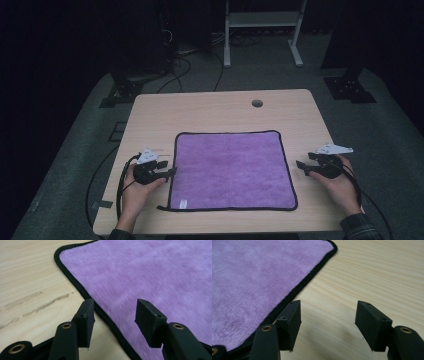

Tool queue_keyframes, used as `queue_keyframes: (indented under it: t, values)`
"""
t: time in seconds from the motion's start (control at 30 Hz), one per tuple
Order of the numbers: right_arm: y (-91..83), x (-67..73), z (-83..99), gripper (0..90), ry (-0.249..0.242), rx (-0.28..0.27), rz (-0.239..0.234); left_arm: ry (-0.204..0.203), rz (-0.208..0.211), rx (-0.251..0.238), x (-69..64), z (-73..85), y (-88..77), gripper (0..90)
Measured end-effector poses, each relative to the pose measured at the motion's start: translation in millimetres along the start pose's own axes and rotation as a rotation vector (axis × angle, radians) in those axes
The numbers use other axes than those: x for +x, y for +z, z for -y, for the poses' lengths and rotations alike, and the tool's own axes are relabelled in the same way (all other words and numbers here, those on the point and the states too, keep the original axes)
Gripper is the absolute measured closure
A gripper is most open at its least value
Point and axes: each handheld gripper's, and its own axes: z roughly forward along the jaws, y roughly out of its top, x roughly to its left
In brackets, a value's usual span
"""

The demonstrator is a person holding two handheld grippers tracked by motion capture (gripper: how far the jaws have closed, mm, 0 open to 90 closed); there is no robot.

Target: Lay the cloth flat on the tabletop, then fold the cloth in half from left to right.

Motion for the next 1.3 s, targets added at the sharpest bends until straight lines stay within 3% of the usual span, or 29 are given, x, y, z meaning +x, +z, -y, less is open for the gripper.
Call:
queue_keyframes:
  t: [0.03,0.23,0.43,0.67,0.8,1.0,1.13,1.3]
  values:
    - [2.5,-3.5,1.2,35.3,0.017,0.004,0.006,-0.016,-0.027,0.006,2.3,-2.5,7.4,48.8]
    - [9.3,-5.9,4.0,29.8,0.027,0.030,0.022,-0.038,-0.071,0.034,11.3,-6.1,25.6,48.1]
    - [12.0,-4.6,3.8,24.0,0.017,0.043,0.021,-0.024,-0.095,0.066,12.1,-3.6,33.3,48.7]
    - [13.0,-4.0,3.9,16.1,0.016,0.060,0.007,-0.003,-0.129,0.066,8.1,-2.1,34.7,49.8]
    - [13.1,-3.9,3.9,16.0,0.017,0.060,0.008,-0.023,-0.122,0.057,2.9,-1.7,34.7,68.2]
    - [13.2,-3.5,3.8,14.1,0.016,0.065,0.006,-0.079,-0.110,0.053,-0.9,-2.0,35.7,83.1]
    - [13.2,-3.6,3.9,14.0,0.016,0.065,0.006,-0.102,-0.103,0.052,-1.0,-2.9,36.5,86.4]
    - [12.7,-3.6,4.4,13.3,0.015,0.065,0.004,-0.144,-0.064,0.030,4.0,-1.7,36.0,87.0]
